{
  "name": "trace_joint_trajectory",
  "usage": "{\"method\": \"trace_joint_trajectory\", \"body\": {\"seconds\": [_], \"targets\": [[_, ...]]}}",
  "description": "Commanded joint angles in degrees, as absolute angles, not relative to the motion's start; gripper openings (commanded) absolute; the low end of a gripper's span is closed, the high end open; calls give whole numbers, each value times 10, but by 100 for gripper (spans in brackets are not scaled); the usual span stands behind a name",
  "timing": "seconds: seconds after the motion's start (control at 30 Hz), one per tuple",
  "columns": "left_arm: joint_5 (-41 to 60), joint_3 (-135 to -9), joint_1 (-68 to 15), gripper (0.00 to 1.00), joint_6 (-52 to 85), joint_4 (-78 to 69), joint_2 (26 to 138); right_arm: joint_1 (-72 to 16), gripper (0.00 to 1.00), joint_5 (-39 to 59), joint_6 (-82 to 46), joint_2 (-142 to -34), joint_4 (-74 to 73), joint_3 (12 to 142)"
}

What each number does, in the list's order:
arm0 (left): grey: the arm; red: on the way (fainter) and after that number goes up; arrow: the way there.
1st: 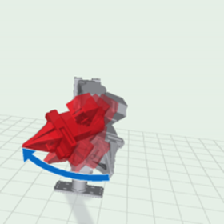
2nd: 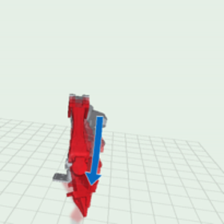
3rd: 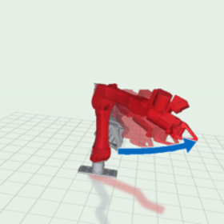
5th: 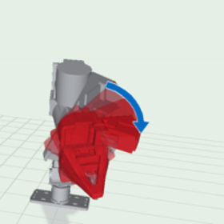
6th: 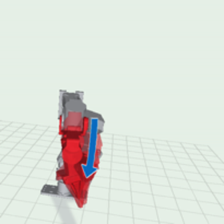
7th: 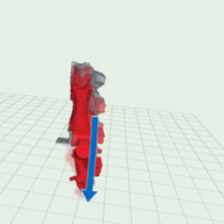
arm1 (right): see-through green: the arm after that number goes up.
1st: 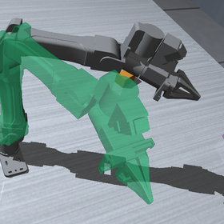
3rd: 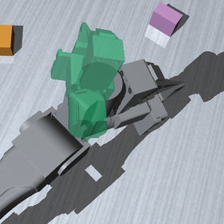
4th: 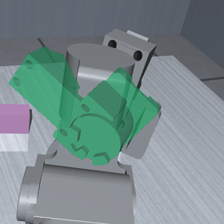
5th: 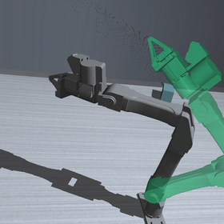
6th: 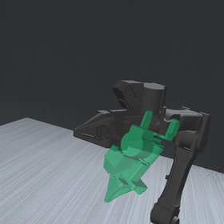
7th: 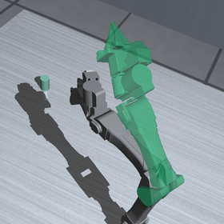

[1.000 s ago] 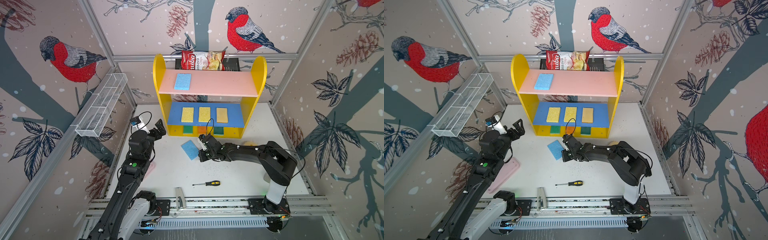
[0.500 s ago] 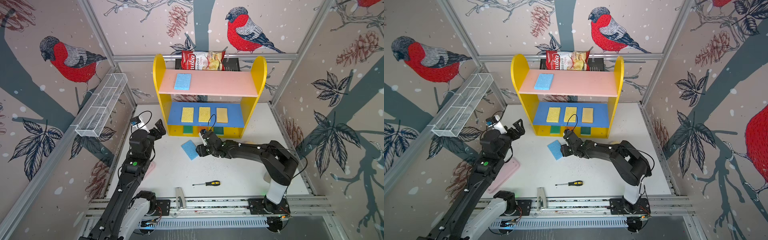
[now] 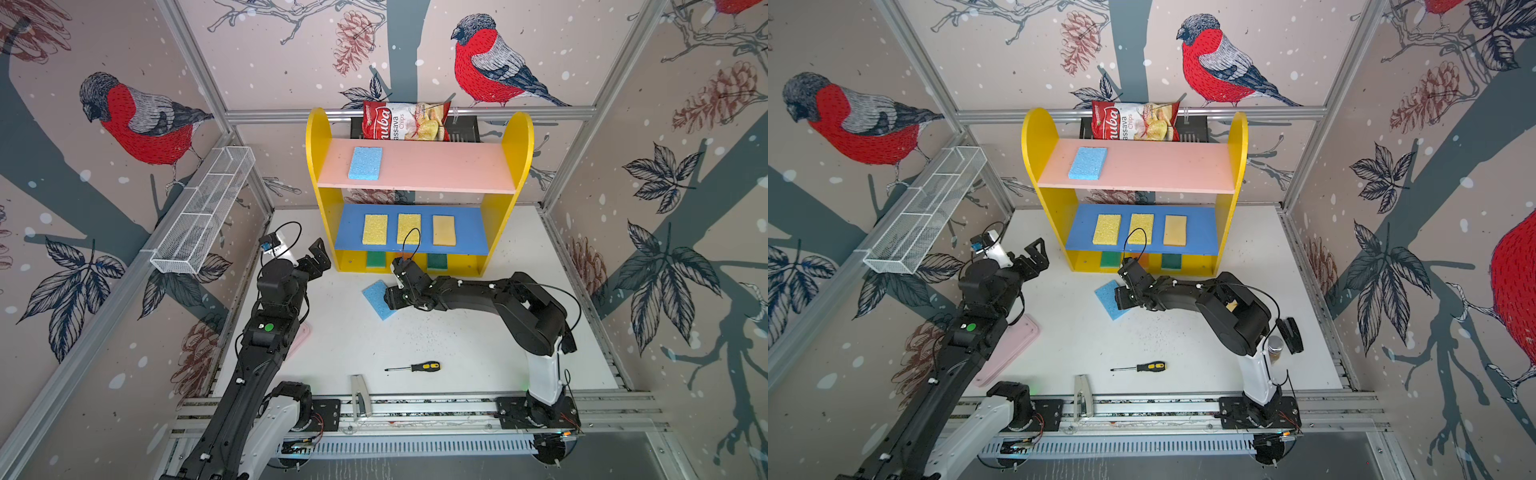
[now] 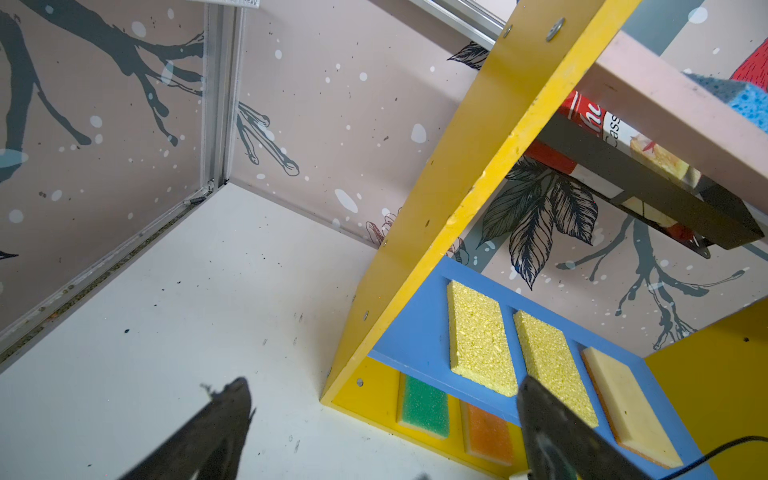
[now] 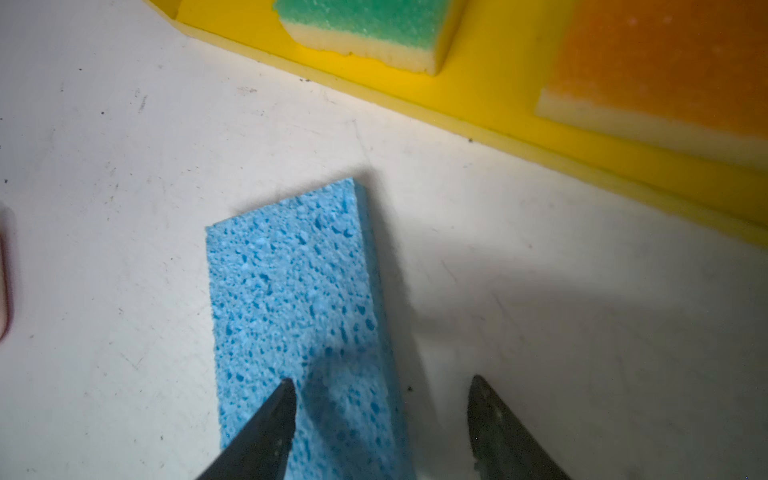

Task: Place and organize the cleaning sponges onto the shelf
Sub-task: 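Grasp the blue sponge's edge with the right gripper and tilt it upright, then hold the blue sponge upright with the right gripper while the left gripper closes on it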

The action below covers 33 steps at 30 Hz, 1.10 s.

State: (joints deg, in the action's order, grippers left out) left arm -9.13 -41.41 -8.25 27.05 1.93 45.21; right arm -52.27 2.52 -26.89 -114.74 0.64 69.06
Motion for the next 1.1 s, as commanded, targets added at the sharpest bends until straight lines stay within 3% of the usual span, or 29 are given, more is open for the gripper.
{"method": "trace_joint_trajectory", "body": {"seconds": [0.0,0.07,0.23,0.37,0.87,1.07], "targets": [[-78,-413,-77,98,275,-1,455,-534,52,55,-268,-1159,2,692],[-79,-414,-74,98,276,4,461,-542,37,63,-262,-1162,-6,690],[-47,-414,-62,98,284,-5,481,-547,14,71,-255,-1157,-20,689],[-16,-414,-41,98,299,-8,500,-547,3,92,-242,-1143,-41,684],[114,-404,-29,98,291,-57,537,-526,0,78,-227,-972,-134,600],[258,-392,-44,98,290,-135,551,-510,0,68,-251,-892,-196,540]]}}
